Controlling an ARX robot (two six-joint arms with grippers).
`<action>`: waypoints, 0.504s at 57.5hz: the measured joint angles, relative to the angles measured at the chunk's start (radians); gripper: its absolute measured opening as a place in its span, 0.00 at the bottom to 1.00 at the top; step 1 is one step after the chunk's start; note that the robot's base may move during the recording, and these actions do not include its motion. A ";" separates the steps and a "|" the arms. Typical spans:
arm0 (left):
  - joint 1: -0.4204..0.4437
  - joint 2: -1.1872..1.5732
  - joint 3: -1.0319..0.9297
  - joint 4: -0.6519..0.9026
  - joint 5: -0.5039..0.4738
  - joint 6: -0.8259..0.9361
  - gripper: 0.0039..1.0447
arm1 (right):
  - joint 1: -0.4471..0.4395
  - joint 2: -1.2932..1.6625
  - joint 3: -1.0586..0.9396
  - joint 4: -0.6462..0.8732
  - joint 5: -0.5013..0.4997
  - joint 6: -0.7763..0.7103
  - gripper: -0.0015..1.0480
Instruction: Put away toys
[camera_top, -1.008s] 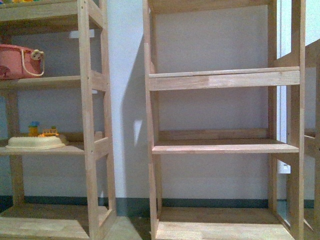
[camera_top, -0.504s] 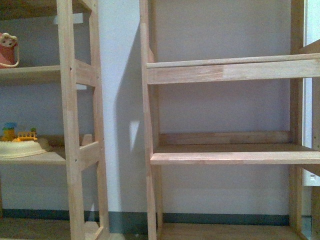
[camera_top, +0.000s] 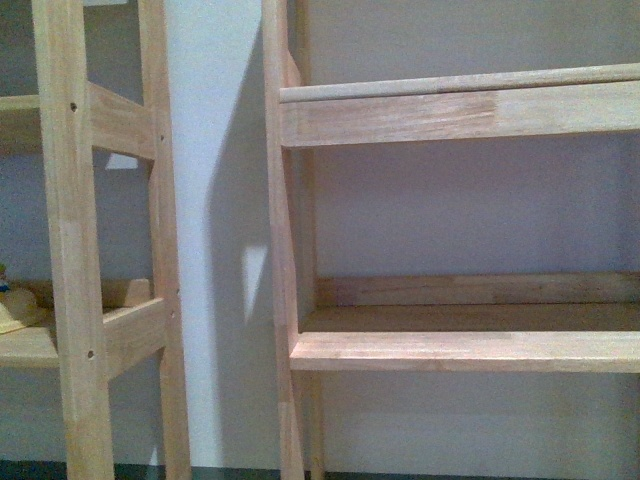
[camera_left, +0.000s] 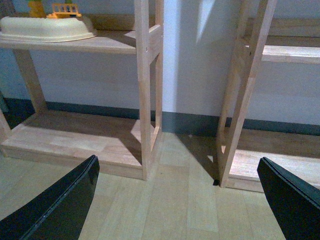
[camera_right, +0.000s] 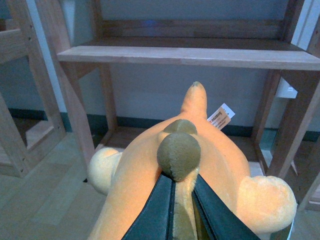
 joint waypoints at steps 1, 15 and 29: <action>0.000 0.000 0.000 0.000 0.000 0.000 0.94 | 0.000 0.000 0.000 0.000 0.000 0.000 0.06; 0.000 0.000 0.000 0.000 -0.001 0.000 0.94 | 0.000 0.000 0.000 0.000 0.000 0.000 0.06; 0.000 0.000 0.000 0.000 0.000 0.000 0.94 | 0.000 0.000 0.000 0.000 0.000 0.000 0.06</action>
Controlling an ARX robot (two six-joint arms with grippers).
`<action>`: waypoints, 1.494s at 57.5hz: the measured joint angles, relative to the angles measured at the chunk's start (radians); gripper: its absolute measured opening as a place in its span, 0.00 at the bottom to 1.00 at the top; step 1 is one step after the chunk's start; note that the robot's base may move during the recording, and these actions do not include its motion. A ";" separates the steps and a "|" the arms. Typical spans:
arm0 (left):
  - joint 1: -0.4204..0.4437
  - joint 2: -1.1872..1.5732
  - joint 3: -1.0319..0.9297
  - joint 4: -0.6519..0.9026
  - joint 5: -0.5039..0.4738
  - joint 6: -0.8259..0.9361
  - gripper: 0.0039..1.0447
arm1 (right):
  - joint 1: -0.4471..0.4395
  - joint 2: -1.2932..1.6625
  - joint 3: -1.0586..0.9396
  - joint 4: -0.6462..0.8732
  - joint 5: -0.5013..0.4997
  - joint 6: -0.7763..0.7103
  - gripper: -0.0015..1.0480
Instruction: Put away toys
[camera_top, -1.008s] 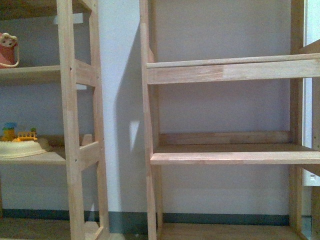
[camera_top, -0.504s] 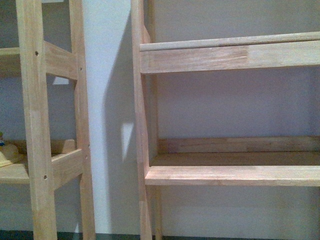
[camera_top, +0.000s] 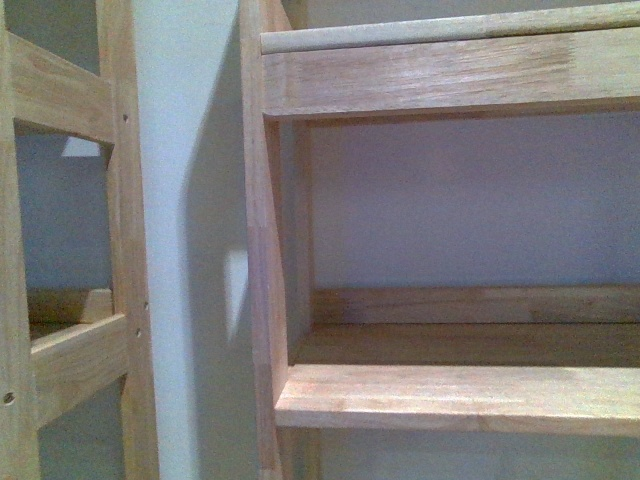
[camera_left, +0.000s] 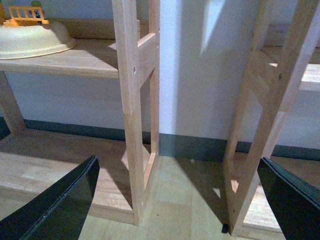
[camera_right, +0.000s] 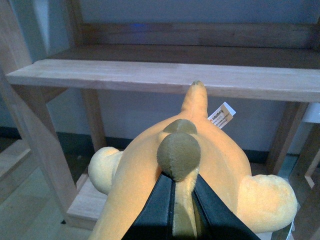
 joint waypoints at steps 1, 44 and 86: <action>0.000 0.000 0.000 0.000 0.000 0.000 0.94 | 0.000 0.000 0.000 0.000 0.000 0.000 0.06; 0.000 0.000 0.000 0.000 0.000 0.000 0.94 | 0.000 0.000 0.000 0.000 -0.003 0.000 0.06; 0.000 0.000 0.000 0.000 0.000 0.000 0.94 | 0.229 0.237 0.073 0.389 0.236 -0.024 0.06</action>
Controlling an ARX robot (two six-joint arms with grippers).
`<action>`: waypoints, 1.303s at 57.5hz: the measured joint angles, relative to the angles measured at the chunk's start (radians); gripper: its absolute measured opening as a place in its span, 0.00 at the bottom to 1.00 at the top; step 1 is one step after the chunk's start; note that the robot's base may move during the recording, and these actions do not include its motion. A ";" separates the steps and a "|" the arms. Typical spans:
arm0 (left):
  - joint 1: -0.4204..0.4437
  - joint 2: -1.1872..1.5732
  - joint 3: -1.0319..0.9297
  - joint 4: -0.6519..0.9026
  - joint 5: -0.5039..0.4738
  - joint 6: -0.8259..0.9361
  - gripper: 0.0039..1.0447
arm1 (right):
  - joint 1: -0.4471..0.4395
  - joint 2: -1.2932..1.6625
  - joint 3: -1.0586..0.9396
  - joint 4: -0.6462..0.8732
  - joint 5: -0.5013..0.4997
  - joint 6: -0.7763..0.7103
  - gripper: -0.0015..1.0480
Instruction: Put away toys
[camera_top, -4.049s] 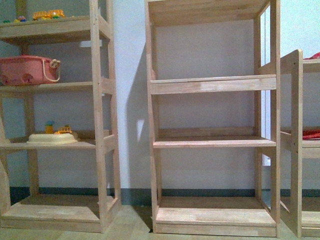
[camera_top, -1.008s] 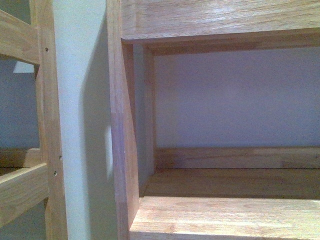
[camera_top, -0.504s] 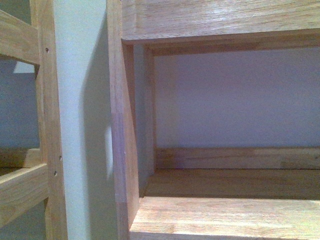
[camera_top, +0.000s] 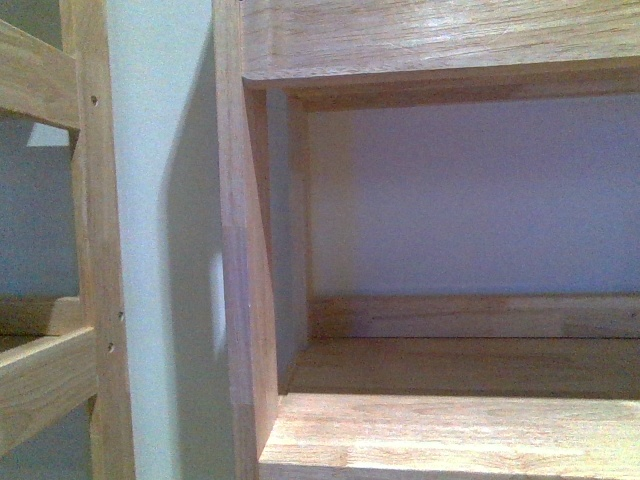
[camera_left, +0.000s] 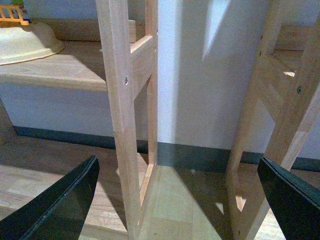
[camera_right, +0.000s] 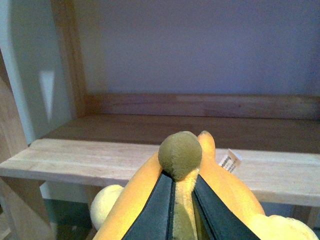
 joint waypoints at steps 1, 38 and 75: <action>0.000 0.000 0.000 0.000 0.000 0.000 0.94 | 0.023 0.011 0.014 0.002 0.023 -0.006 0.06; 0.000 0.000 0.000 0.000 0.000 0.000 0.94 | 0.587 0.322 0.420 0.159 0.499 -0.344 0.06; 0.000 0.000 0.000 0.000 0.000 0.000 0.94 | 0.865 0.680 0.764 0.394 0.633 -0.657 0.06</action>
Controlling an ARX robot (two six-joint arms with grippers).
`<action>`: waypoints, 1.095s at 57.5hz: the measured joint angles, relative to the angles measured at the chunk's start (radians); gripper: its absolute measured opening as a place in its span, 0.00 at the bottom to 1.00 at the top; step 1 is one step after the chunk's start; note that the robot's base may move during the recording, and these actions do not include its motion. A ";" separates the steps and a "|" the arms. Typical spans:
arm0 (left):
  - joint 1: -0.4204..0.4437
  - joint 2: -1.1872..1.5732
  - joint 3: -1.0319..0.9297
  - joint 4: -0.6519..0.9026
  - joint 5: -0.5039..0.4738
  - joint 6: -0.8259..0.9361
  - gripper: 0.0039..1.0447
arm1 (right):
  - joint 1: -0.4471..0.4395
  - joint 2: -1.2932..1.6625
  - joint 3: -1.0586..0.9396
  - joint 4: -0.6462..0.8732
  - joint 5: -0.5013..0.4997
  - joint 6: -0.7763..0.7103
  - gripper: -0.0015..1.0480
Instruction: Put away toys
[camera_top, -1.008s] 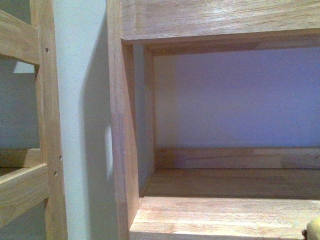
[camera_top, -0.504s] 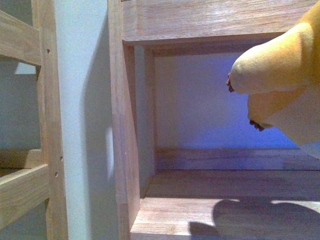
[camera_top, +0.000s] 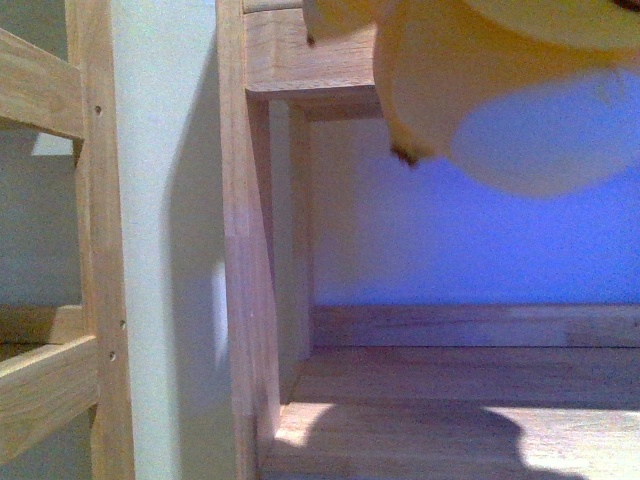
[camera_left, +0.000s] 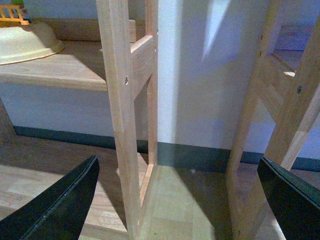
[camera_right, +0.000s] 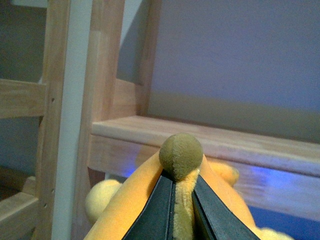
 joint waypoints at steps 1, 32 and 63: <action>0.000 0.000 0.000 0.000 0.000 0.000 0.94 | 0.003 0.007 0.013 0.003 -0.002 -0.014 0.06; 0.000 0.000 0.000 0.000 0.000 0.000 0.94 | -0.016 0.063 0.156 0.102 -0.070 -0.266 0.06; 0.000 0.000 0.000 0.000 0.000 0.000 0.94 | -0.126 0.028 0.204 0.124 -0.191 -0.407 0.06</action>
